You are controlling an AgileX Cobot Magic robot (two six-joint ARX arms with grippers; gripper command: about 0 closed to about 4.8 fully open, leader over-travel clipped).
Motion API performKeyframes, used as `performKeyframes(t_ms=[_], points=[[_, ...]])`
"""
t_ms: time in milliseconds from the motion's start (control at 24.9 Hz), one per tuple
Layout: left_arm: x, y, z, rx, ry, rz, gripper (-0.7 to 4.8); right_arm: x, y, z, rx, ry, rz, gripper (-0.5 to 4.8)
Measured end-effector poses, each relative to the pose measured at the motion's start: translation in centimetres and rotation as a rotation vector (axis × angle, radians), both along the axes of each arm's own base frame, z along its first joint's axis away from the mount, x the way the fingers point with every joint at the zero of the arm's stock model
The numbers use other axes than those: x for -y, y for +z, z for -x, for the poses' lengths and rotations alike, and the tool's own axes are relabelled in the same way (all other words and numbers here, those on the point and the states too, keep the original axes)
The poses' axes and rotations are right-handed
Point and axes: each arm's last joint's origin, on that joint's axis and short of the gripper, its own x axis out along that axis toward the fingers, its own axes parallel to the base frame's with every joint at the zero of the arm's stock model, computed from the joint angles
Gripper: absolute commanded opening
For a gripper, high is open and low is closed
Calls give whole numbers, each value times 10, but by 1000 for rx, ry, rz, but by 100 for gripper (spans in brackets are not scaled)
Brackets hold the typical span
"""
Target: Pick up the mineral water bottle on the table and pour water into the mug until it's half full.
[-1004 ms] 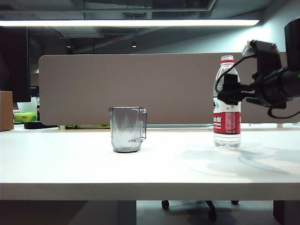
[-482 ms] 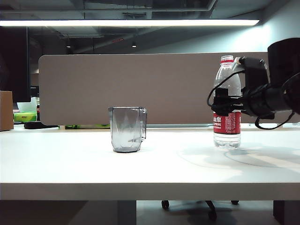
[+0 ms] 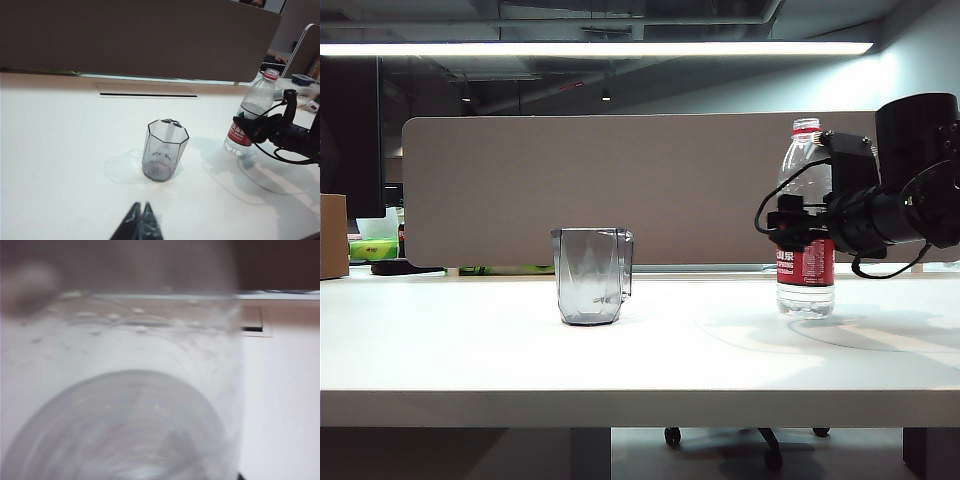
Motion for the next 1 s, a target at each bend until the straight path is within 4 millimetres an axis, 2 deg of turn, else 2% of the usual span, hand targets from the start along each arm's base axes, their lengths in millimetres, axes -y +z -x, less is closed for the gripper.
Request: performKeyframes(t_ms=[161, 482, 643, 803, 964, 1004], points=[[0, 0, 0, 0, 0, 0, -5, 0, 0, 0, 1, 14, -3, 241], [0, 0, 0, 0, 0, 0, -5, -2, 0, 1, -3, 54, -8, 238], [0, 0, 0, -2, 0, 0, -5, -17, 10, 7, -28, 76, 57, 238], [0, -1, 0, -10, 1, 1, -5, -41, 33, 12, -55, 124, 199, 244], [0, -1, 0, -12, 0, 1, -5, -68, 70, 7, -28, 132, 339, 261], [0, -1, 0, -15, 0, 1, -5, -73, 74, 7, -26, 131, 373, 266]])
